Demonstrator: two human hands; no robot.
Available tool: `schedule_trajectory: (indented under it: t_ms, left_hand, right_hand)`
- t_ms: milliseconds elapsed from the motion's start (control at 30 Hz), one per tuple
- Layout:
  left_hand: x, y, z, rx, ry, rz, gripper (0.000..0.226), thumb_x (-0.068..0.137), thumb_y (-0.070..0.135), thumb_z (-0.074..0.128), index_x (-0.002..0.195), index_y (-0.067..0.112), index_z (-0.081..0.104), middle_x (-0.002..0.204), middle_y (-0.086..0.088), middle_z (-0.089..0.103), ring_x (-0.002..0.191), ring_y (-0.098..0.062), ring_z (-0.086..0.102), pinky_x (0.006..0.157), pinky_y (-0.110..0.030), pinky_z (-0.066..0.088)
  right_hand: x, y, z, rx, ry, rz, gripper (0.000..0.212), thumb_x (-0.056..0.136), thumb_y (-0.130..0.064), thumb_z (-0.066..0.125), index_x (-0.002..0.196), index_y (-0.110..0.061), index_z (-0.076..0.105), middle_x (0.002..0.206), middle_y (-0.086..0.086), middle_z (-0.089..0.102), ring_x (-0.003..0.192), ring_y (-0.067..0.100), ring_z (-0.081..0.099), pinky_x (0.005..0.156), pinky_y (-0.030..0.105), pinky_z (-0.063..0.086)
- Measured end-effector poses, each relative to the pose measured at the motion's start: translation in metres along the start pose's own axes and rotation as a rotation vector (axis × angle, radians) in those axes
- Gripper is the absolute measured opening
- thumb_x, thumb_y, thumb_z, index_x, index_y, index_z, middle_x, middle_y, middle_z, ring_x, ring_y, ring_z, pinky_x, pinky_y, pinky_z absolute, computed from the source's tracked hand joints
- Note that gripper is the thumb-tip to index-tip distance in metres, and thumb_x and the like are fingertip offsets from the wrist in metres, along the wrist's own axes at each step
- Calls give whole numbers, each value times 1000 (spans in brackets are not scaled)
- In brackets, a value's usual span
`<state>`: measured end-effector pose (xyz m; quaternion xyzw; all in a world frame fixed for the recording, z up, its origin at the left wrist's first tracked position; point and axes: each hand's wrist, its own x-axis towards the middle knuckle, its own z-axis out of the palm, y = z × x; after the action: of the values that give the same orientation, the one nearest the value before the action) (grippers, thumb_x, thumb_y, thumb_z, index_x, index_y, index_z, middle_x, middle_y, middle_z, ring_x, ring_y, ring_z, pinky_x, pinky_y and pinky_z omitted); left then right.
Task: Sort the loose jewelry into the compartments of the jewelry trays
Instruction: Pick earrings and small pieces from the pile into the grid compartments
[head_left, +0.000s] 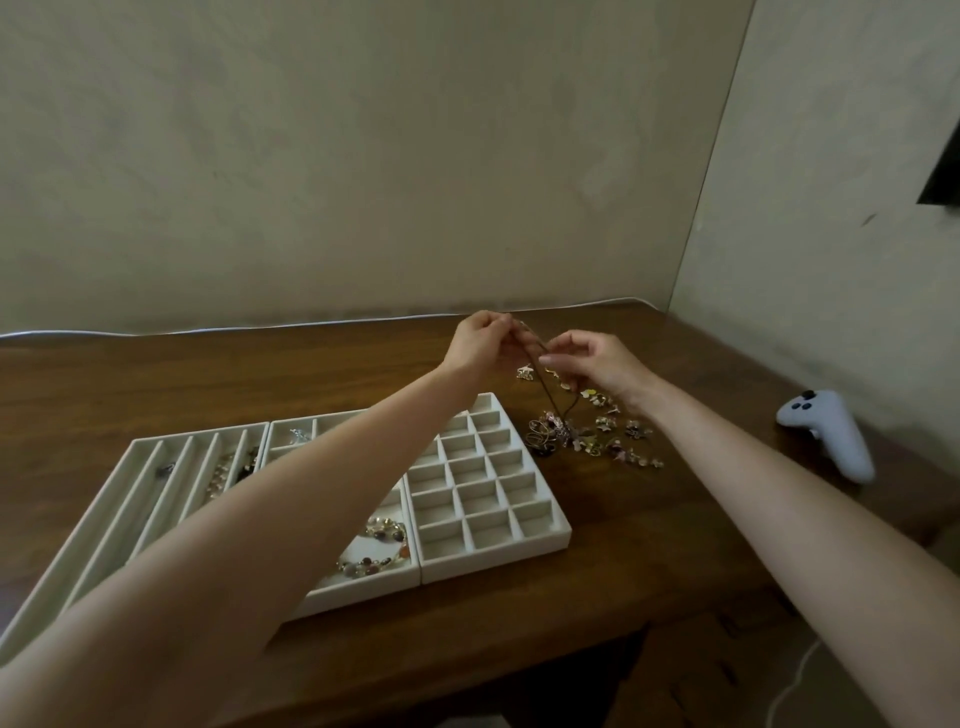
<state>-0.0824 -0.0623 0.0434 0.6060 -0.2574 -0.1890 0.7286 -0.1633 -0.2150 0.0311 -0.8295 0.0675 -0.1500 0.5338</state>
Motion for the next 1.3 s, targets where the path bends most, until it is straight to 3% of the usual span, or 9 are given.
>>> schedule_trajectory:
  t_ms: [233,367,533,667,833,933,1067,1167,1300]
  left_hand:
    - [0,5,-10,-65,93,53,21,99,13,37,96,4,56,89,-8,68,65,-15,62,64,-28,57]
    - [2,2,-14,-14,96,44,18,99,14,40,98,5,55,101,-8,67,69,-16,63,68,-29,56]
    - [3,-5,-15,135,71,32,16,97,15,45,98,6,58,108,-3,67,69,-13,62,68,-28,55]
    - [2,-10,-14,263,50,30,17,95,15,48,100,6,62,105,-4,67,66,-10,58,64,-23,54]
    - [2,-14,-10,530,-26,36,16,91,19,56,101,9,62,76,-2,60,66,-10,55,70,-26,50]
    - [2,-18,-8,611,-44,27,18,91,14,56,107,7,60,93,-4,63,74,-10,58,77,-28,53]
    - [3,-22,-5,703,-82,-29,33,90,18,57,121,6,55,115,-10,61,97,-20,62,89,-36,52]
    - [3,-24,-3,818,-121,-60,44,90,23,57,131,7,49,129,-9,54,114,-22,54,98,-34,45]
    - [1,-26,-2,876,-102,-35,46,90,23,58,132,7,46,131,-8,52,116,-20,51,91,-27,42]
  right_hand:
    - [-5,32,0,-202,22,157,7,85,-11,65,89,-16,69,85,6,68,72,15,64,73,28,56]
    - [-9,37,-3,-222,87,109,11,84,-9,66,90,-18,64,91,3,66,78,17,65,69,25,52]
    - [-16,35,-3,-456,-142,125,12,78,-17,74,85,-25,68,94,-4,64,88,11,58,74,25,45]
    - [-16,36,-1,-622,-111,89,14,75,-15,76,86,-21,69,92,-6,61,84,8,56,69,21,43]
    - [-14,32,-5,-628,-31,23,9,80,-12,71,76,-17,65,86,-3,62,81,10,60,74,22,47]
    - [-14,29,-12,-509,33,16,10,83,-8,67,77,-15,64,88,-1,63,80,8,60,69,18,45]
    - [-13,36,-17,-636,-77,86,13,82,-9,69,80,-21,65,91,-4,66,89,10,61,85,36,51]
    - [-15,42,-15,-705,-109,118,17,77,-11,73,88,-24,66,96,-5,64,94,13,60,85,39,51]
    - [-15,42,-11,-768,-69,77,8,84,-14,68,84,-21,65,97,-8,66,88,7,59,81,33,49]
